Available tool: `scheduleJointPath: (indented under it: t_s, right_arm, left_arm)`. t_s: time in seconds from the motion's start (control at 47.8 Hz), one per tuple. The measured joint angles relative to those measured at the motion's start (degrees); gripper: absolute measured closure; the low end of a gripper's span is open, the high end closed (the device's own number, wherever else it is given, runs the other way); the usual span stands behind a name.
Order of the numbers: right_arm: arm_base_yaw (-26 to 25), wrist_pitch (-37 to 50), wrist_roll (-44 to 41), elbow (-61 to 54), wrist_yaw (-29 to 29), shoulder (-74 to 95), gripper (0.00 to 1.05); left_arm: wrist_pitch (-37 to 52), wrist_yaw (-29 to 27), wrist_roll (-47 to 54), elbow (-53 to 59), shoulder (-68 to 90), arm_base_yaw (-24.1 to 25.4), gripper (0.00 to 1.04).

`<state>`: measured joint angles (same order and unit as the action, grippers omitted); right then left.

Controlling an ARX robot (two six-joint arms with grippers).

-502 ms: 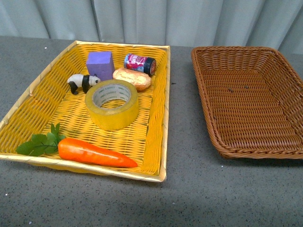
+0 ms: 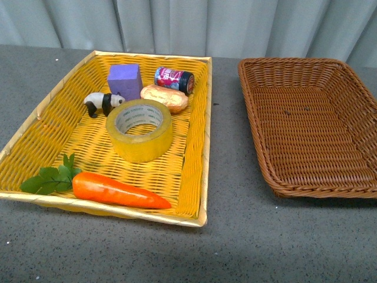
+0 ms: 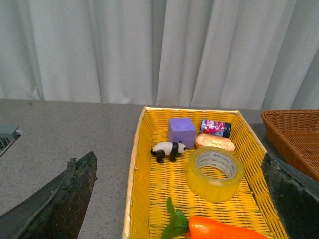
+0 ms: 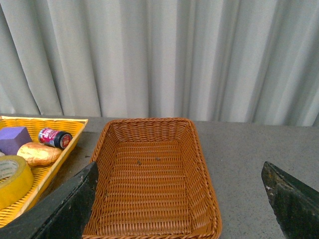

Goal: Move tape to another basket

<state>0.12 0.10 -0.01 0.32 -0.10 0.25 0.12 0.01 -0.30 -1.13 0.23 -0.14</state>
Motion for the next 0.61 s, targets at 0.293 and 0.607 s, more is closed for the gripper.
scheduleJointPath:
  t_s: [0.293,0.607]
  right_arm:
    - [0.00,0.00,0.00,0.00,0.00,0.00,0.09]
    - [0.00,0.00,0.00,0.00,0.00,0.00,0.09]
  left_arm:
    - [0.00,0.00,0.00,0.00,0.00,0.00,0.07]
    - [0.00,0.00,0.00,0.00,0.00,0.00,0.07]
